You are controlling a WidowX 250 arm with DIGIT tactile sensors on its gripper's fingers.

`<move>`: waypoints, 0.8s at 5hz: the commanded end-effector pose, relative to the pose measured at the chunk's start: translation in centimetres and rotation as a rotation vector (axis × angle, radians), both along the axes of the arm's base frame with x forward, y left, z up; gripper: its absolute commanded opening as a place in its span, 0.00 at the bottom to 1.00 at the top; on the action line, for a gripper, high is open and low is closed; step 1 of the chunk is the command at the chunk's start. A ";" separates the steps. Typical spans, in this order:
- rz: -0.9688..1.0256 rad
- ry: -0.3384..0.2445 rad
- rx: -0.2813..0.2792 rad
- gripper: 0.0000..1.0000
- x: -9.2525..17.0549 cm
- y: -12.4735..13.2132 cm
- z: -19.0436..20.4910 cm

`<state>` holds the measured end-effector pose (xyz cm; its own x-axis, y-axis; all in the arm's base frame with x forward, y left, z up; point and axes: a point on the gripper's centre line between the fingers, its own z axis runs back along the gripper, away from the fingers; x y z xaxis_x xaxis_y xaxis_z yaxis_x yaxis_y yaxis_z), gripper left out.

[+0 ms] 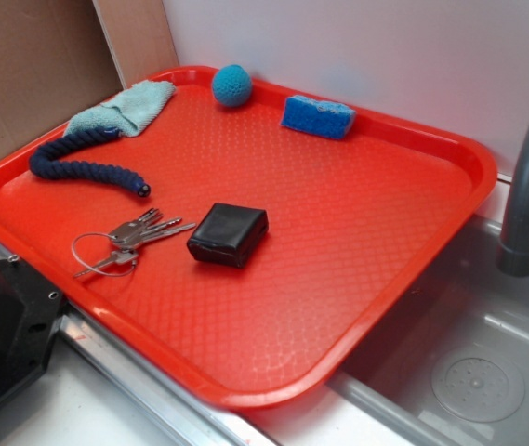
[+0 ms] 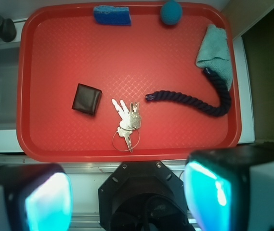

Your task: Grab the blue rope.

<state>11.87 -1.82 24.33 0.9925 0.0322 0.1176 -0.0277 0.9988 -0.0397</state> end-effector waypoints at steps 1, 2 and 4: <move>0.000 0.000 0.000 1.00 0.0 0.0 0.0; 0.248 0.073 0.040 1.00 4.7 5.0 -5.0; 0.752 0.028 0.054 1.00 7.9 11.1 -12.8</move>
<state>20.28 8.25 10.55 0.6938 0.7147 0.0883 -0.7188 0.6948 0.0244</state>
